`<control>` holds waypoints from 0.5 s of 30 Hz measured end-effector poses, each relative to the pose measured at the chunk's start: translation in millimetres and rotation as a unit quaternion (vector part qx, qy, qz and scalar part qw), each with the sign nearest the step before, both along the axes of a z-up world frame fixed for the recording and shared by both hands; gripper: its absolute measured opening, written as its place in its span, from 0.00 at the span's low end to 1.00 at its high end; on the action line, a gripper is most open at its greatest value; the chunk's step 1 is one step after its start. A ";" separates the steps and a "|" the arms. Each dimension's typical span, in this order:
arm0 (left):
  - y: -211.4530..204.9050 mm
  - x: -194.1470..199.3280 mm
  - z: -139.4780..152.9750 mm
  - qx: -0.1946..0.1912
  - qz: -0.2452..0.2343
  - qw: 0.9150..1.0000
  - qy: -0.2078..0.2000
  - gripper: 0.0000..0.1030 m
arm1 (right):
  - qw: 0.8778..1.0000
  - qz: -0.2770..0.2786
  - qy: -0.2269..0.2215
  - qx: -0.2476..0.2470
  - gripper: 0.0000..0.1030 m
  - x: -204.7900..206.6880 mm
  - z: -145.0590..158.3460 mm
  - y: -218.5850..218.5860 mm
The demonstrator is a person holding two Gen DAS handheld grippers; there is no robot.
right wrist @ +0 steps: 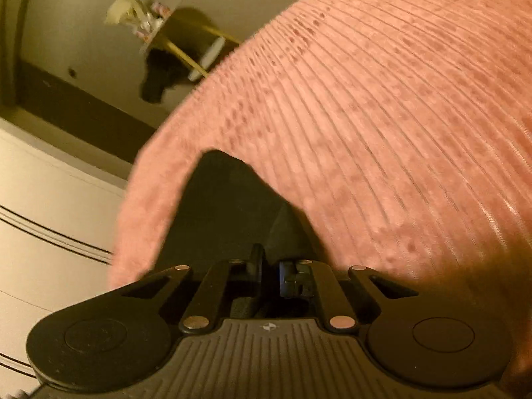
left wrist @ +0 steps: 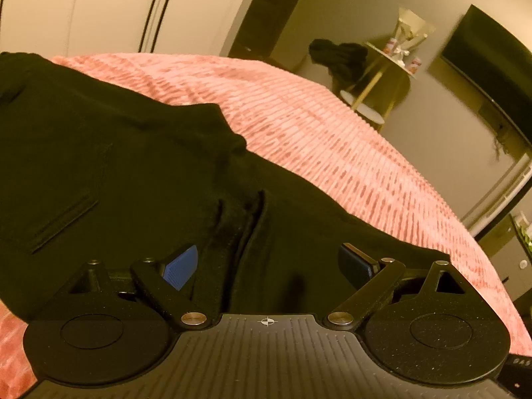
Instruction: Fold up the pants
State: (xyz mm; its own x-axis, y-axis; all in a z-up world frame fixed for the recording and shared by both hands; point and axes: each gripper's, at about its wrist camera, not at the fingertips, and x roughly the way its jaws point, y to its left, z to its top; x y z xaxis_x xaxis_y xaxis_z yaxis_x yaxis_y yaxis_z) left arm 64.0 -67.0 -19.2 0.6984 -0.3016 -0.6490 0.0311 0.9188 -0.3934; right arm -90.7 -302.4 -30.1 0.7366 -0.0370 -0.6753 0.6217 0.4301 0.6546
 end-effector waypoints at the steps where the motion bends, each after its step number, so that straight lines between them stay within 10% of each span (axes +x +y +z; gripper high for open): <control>1: -0.4 1.3 -1.1 0.003 0.000 1.000 0.002 0.93 | 1.000 0.006 0.010 -0.015 0.07 3.0 0.9 3.0; 5: -2.3 6.5 -5.3 0.018 -0.001 1.000 0.016 0.93 | 0.995 0.040 0.037 -0.082 0.10 14.3 10.9 18.0; 10: 5.6 9.3 -7.4 0.011 0.022 1.000 0.019 0.93 | 0.997 0.071 0.020 -0.036 0.31 -2.2 23.5 20.2; 15: 22.7 19.0 -15.0 -0.024 0.060 0.997 0.038 0.93 | 0.986 0.155 -0.014 -0.056 0.31 -9.3 49.0 38.3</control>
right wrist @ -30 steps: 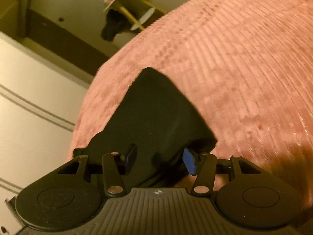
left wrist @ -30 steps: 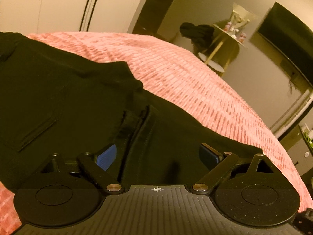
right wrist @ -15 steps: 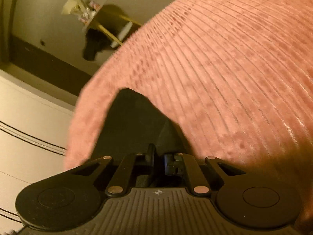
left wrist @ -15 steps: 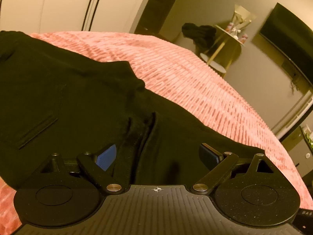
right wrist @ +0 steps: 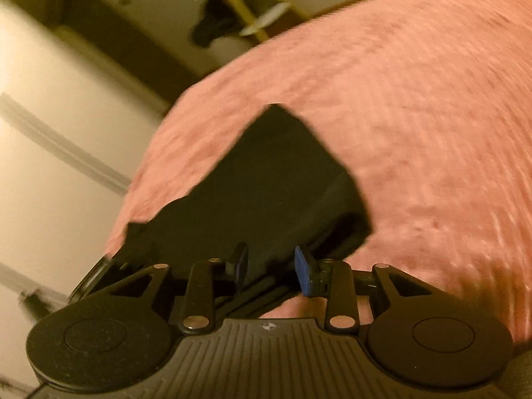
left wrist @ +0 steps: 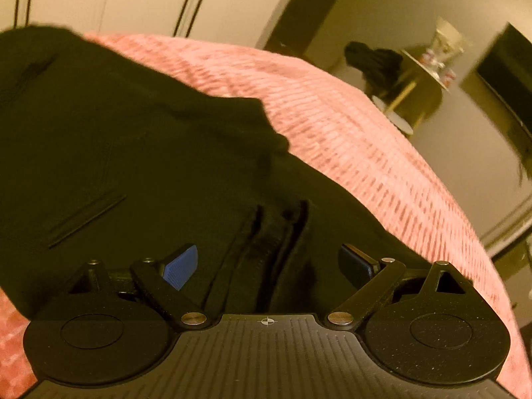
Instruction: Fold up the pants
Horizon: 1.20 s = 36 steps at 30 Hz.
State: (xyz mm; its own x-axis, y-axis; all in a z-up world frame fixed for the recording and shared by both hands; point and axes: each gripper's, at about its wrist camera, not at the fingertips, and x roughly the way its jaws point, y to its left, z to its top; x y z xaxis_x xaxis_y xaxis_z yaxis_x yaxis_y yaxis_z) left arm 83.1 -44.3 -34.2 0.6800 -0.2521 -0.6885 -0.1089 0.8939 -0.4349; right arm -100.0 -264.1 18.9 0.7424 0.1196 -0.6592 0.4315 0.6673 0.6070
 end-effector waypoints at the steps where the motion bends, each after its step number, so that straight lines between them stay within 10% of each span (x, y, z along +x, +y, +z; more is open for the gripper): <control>1: 1.6 2.0 -1.8 -0.007 0.002 1.000 0.004 0.93 | 1.000 0.013 -0.009 -0.011 0.30 3.3 2.7 2.5; 8: -6.4 6.4 -4.5 0.005 -0.025 1.000 -0.004 0.91 | 0.989 0.030 -0.007 -0.142 0.21 60.6 -6.0 11.0; 14: -19.5 12.2 -5.6 0.060 -0.049 0.997 -0.012 0.64 | 0.955 0.086 0.025 -0.283 0.19 86.8 -37.2 31.6; 26: -16.2 12.7 -3.5 0.074 -0.035 0.996 -0.038 0.36 | 0.960 0.076 0.019 -0.267 0.22 85.1 -38.1 31.1; 30: 4.0 0.8 7.2 0.065 0.039 0.996 -0.048 0.58 | 0.975 0.053 0.009 -0.215 0.23 76.2 -36.7 17.4; 33: 43.3 -18.1 22.5 -0.048 0.071 0.995 -0.054 0.93 | 0.982 0.040 0.003 -0.186 0.23 70.7 -36.7 8.5; 36: 90.0 -45.6 44.4 -0.101 0.102 0.985 -0.093 0.94 | 0.985 0.033 0.000 -0.170 0.26 68.2 -36.8 4.0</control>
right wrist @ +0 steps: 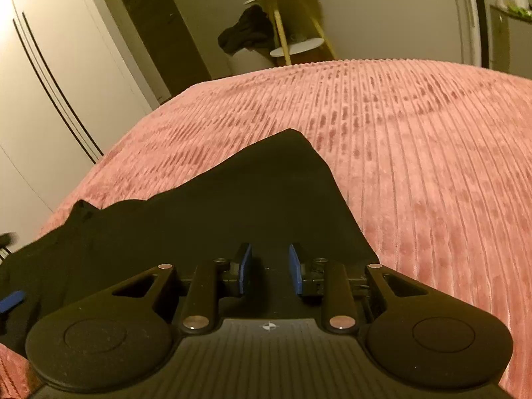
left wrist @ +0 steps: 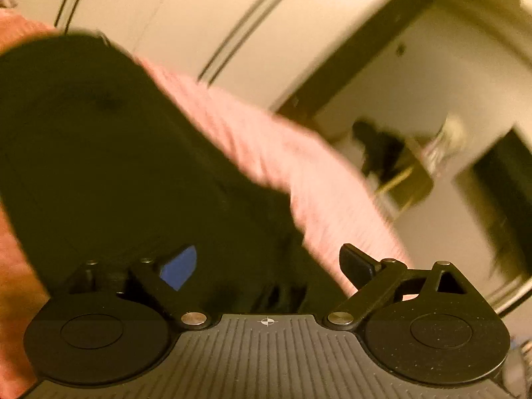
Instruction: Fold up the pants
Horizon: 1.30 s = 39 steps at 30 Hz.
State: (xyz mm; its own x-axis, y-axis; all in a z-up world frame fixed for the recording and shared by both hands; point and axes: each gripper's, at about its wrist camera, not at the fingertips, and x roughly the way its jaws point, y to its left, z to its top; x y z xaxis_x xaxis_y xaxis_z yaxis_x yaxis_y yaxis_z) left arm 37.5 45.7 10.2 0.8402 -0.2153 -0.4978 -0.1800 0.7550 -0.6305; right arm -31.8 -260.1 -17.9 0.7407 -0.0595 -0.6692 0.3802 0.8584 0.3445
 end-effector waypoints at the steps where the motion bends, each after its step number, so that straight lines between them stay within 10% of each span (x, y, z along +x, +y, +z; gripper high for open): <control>1: 16.7 -8.4 7.4 0.010 0.011 1.000 -0.014 0.94 | 1.000 0.001 -0.001 0.002 0.29 -0.3 0.1 -0.1; 5: 94.5 -44.0 9.1 0.046 0.089 0.995 -0.019 0.95 | 1.000 0.009 -0.004 0.011 0.40 0.9 1.7 1.3; 10: 176.6 -61.9 -42.9 -0.060 0.147 0.987 0.038 0.70 | 1.000 0.018 -0.005 0.014 0.52 4.7 2.8 4.8; 22: 219.7 -13.5 -90.6 -0.156 0.132 0.979 0.026 0.69 | 1.000 0.020 -0.007 0.009 0.53 6.7 1.6 5.4; 26: 230.0 -4.0 -93.5 -0.175 0.148 0.973 0.034 0.49 | 1.000 0.019 -0.008 0.001 0.53 9.6 1.7 7.1; 33: 165.3 -8.6 -6.1 0.096 0.086 0.991 -0.031 0.22 | 0.999 0.002 -0.022 0.031 0.53 5.2 4.8 0.0; 39: 48.5 -28.2 53.8 0.332 -0.034 0.932 -0.138 0.22 | 0.998 0.002 -0.037 0.046 0.53 3.2 8.1 -1.4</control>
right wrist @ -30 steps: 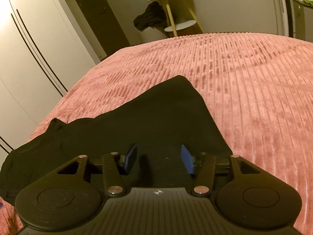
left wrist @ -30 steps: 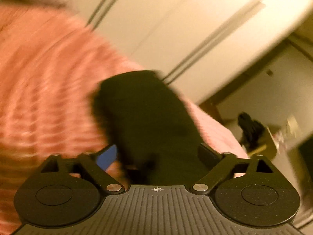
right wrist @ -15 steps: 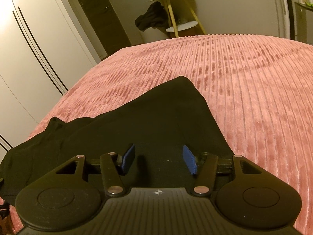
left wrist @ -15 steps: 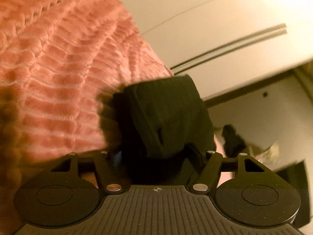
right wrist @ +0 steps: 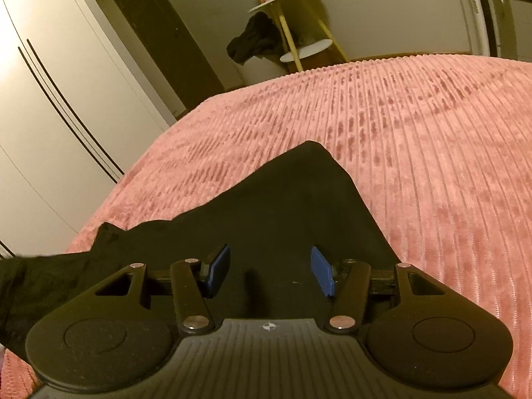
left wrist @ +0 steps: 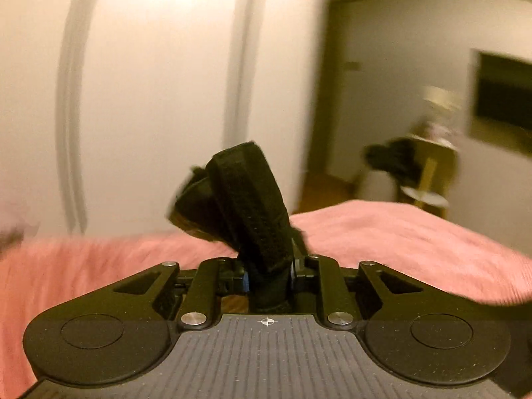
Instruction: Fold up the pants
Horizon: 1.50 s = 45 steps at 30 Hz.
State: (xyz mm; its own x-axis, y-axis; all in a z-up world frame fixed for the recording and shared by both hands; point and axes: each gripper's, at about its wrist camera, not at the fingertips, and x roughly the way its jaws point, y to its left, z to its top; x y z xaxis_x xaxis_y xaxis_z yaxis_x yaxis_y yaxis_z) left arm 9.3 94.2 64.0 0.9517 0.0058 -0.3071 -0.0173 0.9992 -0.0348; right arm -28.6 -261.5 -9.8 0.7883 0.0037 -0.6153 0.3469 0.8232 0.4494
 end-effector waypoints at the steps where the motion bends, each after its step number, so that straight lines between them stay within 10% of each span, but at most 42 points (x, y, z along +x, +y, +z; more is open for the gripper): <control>1: -19.4 -5.1 4.2 0.030 -0.020 0.999 -0.010 0.22 | 1.000 0.000 -0.001 0.002 0.53 -0.4 0.4 0.3; 8: -119.5 -19.1 -7.1 0.145 -0.147 0.978 -0.012 0.26 | 1.000 -0.011 -0.017 0.022 0.53 -10.2 4.3 -7.9; 11: -155.7 -17.7 -20.3 0.218 -0.200 0.955 0.001 0.26 | 0.999 -0.010 -0.022 0.027 0.53 -11.4 5.2 -8.8; 15: -189.1 -13.3 -37.7 0.276 -0.280 0.919 0.037 0.48 | 0.999 -0.002 -0.025 0.030 0.53 -10.8 5.0 -7.9; 17: -200.1 -8.4 -50.7 0.313 -0.300 0.899 0.055 0.83 | 0.999 -0.001 -0.026 0.036 0.53 -11.0 4.3 -9.0; 20: -203.3 -23.1 -53.0 0.332 -0.329 0.883 0.036 0.88 | 0.999 0.001 -0.027 0.046 0.53 -10.9 3.0 -11.4; 23: -184.7 -34.4 -34.0 0.279 -0.324 0.904 0.004 0.95 | 0.998 0.010 -0.028 0.055 0.53 -9.4 1.8 -10.9; 29: -91.3 10.7 -22.5 0.020 -0.151 0.984 0.092 1.00 | 0.990 0.080 -0.032 0.115 0.57 -0.2 -1.5 0.6; 31: -55.4 33.8 -36.2 -0.072 -0.085 0.981 0.156 1.00 | 0.977 0.119 -0.025 0.178 0.67 6.8 -6.9 8.0; 37: -12.1 54.0 -85.8 -0.229 -0.052 0.934 0.270 1.00 | 0.958 0.144 0.013 0.248 0.76 34.9 -23.8 32.7; 45: -8.2 35.7 -68.9 -0.201 -0.046 0.950 0.236 1.00 | 0.954 0.164 0.025 0.250 0.76 62.8 -30.0 61.2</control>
State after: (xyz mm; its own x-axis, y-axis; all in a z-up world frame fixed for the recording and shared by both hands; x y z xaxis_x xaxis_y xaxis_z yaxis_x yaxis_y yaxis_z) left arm 45.0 86.1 -4.9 0.6989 -0.2786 -0.6587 -0.0384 0.9051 -0.4236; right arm 34.2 -200.3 -39.8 0.6642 0.5484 -0.5080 0.1383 0.5777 0.8045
